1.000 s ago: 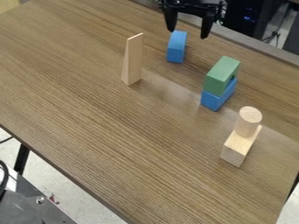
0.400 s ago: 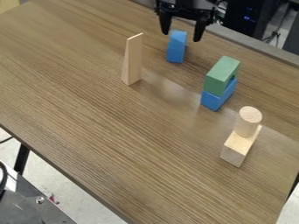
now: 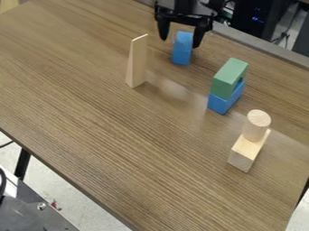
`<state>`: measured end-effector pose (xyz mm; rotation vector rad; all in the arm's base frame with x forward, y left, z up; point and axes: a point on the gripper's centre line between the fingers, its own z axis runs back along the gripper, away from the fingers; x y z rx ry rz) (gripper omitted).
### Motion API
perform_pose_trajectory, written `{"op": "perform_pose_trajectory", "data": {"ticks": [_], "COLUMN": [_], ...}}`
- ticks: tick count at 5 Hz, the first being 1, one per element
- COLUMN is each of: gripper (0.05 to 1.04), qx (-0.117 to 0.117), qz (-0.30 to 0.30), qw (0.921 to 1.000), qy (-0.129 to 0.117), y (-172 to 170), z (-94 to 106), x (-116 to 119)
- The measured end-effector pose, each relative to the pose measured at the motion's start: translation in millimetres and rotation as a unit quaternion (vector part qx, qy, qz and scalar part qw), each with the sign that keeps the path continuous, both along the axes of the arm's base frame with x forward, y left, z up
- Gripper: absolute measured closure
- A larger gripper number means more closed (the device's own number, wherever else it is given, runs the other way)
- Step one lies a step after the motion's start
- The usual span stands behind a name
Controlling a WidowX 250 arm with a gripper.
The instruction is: Put the blue block in the left on the top of the green block
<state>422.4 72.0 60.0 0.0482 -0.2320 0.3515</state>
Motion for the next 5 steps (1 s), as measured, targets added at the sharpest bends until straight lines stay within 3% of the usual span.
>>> {"op": "perform_pose_trajectory", "data": {"ticks": [1, 2, 3, 5], "gripper": [0.118, 0.413, 0.52, 0.52], "qx": [0.001, -0.01, -0.014, -0.018], "qz": [0.004, 0.017, 0.03, 0.035], "qw": [0.9999, 0.9997, 0.9994, 0.9992], "qy": [0.011, 0.017, 0.011, 0.011], "y": [3, 4, 6, 2], "z": [-10.4, -20.2, -20.5, -13.7], "x": [0, -1, 0, -13]}}
